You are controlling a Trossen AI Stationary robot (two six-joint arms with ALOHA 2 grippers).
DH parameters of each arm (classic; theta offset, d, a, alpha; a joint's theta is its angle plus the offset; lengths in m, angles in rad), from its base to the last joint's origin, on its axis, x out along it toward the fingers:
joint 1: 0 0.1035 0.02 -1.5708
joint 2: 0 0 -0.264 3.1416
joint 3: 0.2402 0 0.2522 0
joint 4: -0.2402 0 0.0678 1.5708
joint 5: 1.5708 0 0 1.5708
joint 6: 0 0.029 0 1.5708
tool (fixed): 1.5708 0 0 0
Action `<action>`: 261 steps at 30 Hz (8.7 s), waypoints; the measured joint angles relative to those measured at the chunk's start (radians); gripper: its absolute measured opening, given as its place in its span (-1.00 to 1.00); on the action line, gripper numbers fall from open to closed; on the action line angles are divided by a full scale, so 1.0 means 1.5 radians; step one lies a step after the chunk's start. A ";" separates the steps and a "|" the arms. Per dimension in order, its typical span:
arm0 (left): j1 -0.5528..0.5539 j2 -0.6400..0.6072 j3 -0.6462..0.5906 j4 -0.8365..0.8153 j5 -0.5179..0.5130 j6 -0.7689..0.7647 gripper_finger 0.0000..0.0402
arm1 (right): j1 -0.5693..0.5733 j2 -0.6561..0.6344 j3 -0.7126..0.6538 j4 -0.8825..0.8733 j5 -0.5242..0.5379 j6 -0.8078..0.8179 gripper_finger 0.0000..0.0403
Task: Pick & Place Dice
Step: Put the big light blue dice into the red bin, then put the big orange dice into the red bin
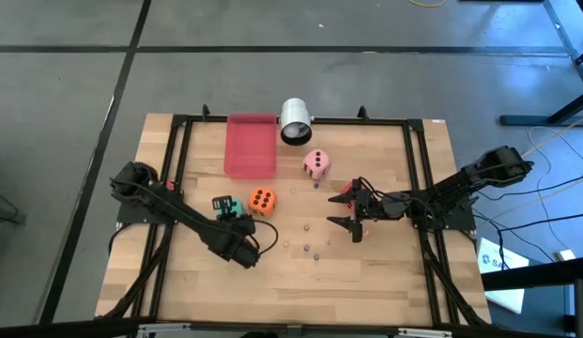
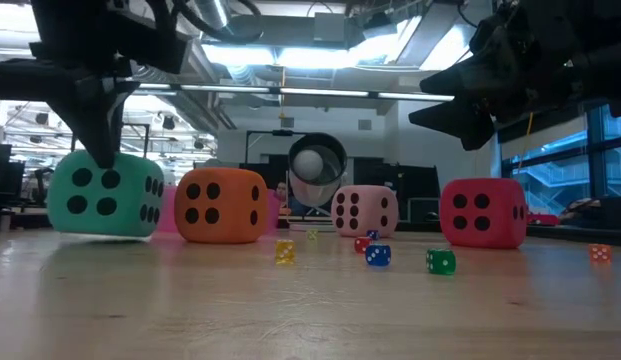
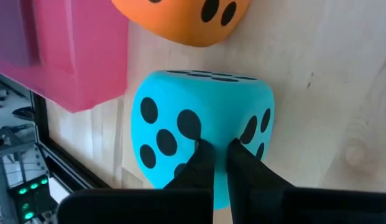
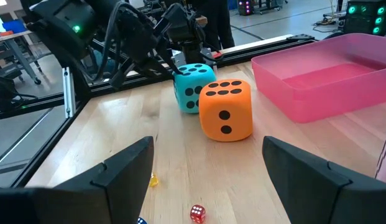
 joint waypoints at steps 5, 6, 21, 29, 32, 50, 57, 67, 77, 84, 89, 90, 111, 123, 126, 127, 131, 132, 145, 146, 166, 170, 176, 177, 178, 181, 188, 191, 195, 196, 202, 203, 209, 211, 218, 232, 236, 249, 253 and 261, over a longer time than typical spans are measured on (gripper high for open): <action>0.000 -0.001 0.001 -0.035 0.006 -0.006 -1.00 | 0.000 0.000 0.000 0.000 0.000 0.000 0.49; 0.000 -0.001 0.001 -0.038 0.006 -0.006 -1.00 | 0.000 0.000 0.000 0.000 0.000 0.000 0.49; -0.003 -0.018 0.134 -0.138 -0.086 0.019 -0.99 | 0.000 0.000 0.000 0.000 0.000 0.012 0.49; 0.017 -0.093 0.135 -0.170 -0.110 0.021 -0.99 | 0.000 0.000 0.000 0.001 0.000 0.023 0.49; 0.044 -0.107 0.135 -0.168 -0.122 0.064 -0.99 | 0.000 0.000 0.000 0.001 0.000 0.037 0.49; 0.290 -0.187 0.134 -0.029 -0.211 0.401 -0.99 | 0.000 0.000 0.000 0.001 0.000 0.121 0.49; 0.437 -0.186 0.134 0.076 -0.115 0.562 -0.99 | 0.000 0.000 0.000 0.001 0.000 0.081 0.49; 0.588 -0.169 0.134 0.174 -0.046 0.688 -0.99 | 0.000 0.000 0.000 0.001 0.001 0.053 0.49; 0.651 -0.090 0.115 0.208 -0.014 0.756 -0.99 | 0.000 0.000 0.000 0.001 0.001 0.051 0.49; 0.690 -0.061 0.115 0.222 0.000 0.766 -0.99 | 0.000 0.000 0.000 0.001 0.006 0.051 0.49; 0.710 -0.052 0.115 0.221 0.021 0.771 -0.99 | 0.000 0.000 0.000 0.001 0.030 0.050 0.49; 0.714 -0.052 0.115 0.219 0.021 0.771 -0.99 | 0.000 0.000 0.000 0.001 0.031 0.050 0.49; 0.732 -0.089 0.052 0.274 0.061 0.771 -1.00 | 0.000 0.000 0.000 0.000 0.034 0.051 0.49; 0.740 -0.404 -0.158 0.560 0.270 0.727 -0.98 | 0.000 0.000 0.000 0.001 0.036 0.050 0.49; 0.740 -0.463 -0.267 0.654 0.283 0.709 -0.98 | 0.000 0.000 0.000 0.000 0.040 0.047 0.49; 0.740 -0.479 -0.302 0.685 0.290 0.704 -0.98 | 0.000 0.000 0.000 0.001 0.045 0.045 0.49; 0.740 -0.501 -0.401 0.830 0.343 0.696 -0.97 | -0.005 0.000 0.000 0.001 0.058 0.042 0.49; 0.740 -0.501 -0.415 0.861 0.354 0.698 -0.95 | -0.008 0.000 0.000 0.001 0.057 0.043 0.49; 0.741 -0.375 -0.342 0.912 0.311 0.711 -0.39 | -0.035 0.000 0.000 0.001 0.050 0.035 0.49; 0.741 -0.358 -0.328 0.907 0.294 0.715 -0.35 | -0.035 0.000 0.000 0.001 0.050 0.035 0.49; 0.797 -0.062 -0.086 0.693 0.243 0.784 -0.31 | -0.035 0.000 0.000 -0.022 0.034 0.035 0.49; 0.800 -0.033 -0.066 0.665 0.227 0.786 -0.32 | -0.035 0.000 0.000 -0.024 0.034 0.035 0.49; 0.802 -0.015 -0.052 0.657 0.216 0.793 -0.34 | -0.035 0.000 0.000 -0.024 0.034 0.034 0.49; 0.803 -0.014 -0.052 0.657 0.215 0.795 -0.35 | -0.035 0.000 0.000 -0.024 0.035 0.035 0.49; 0.803 -0.014 -0.052 0.656 0.214 0.795 -0.35 | -0.035 0.000 0.000 -0.024 0.035 0.034 0.49; 0.803 -0.014 -0.052 0.650 0.203 0.796 -0.35 | -0.035 0.000 0.000 -0.024 0.036 0.034 0.49; 0.806 -0.015 -0.052 0.594 0.163 0.798 -0.36 | -0.035 0.000 0.000 -0.024 0.036 0.034 0.49; 0.805 -0.015 -0.052 0.585 0.146 0.801 -0.37 | -0.035 0.000 0.000 -0.024 0.035 0.034 0.49; 0.805 -0.015 -0.052 0.577 0.134 0.808 -0.37 | -0.035 0.000 0.000 -0.024 0.035 0.034 0.49; 0.805 -0.015 -0.052 0.577 0.134 0.808 -0.37 | -0.035 0.000 0.000 -0.024 0.035 0.034 0.49; 0.805 -0.016 -0.052 0.552 0.103 0.818 -0.37 | -0.035 0.000 0.000 -0.024 0.035 0.034 0.49; 0.805 -0.016 -0.051 0.547 0.098 0.819 -0.37 | -0.035 0.000 0.000 -0.024 0.035 0.034 0.49; 0.805 -0.029 -0.052 0.547 0.116 0.818 -0.37 | -0.035 0.000 0.000 -0.024 0.035 0.034 0.49; 0.806 -0.041 -0.052 0.565 0.157 0.818 -0.37 | -0.035 0.000 0.000 -0.024 0.035 0.034 0.49; 0.803 -0.107 -0.052 0.578 0.253 0.798 -0.37 | -0.035 0.000 0.000 -0.024 0.035 0.034 0.49; 0.690 -0.283 -0.052 0.396 0.357 0.659 -0.37 | -0.035 0.000 0.000 -0.025 0.035 0.034 0.49; 0.610 -0.324 -0.052 0.360 0.329 0.596 -0.37 | -0.035 0.000 0.000 -0.025 0.035 0.034 0.49; 0.290 -0.389 -0.167 0.366 0.125 0.352 -0.37 | -0.035 0.000 0.000 -0.024 0.034 0.040 0.49; 0.208 -0.389 -0.190 0.407 0.078 0.300 -0.37 | -0.035 0.000 0.000 -0.024 0.034 0.051 0.49; 0.063 -0.362 -0.190 0.478 -0.034 0.248 -0.37 | -0.035 0.000 0.000 -0.024 0.034 0.070 0.49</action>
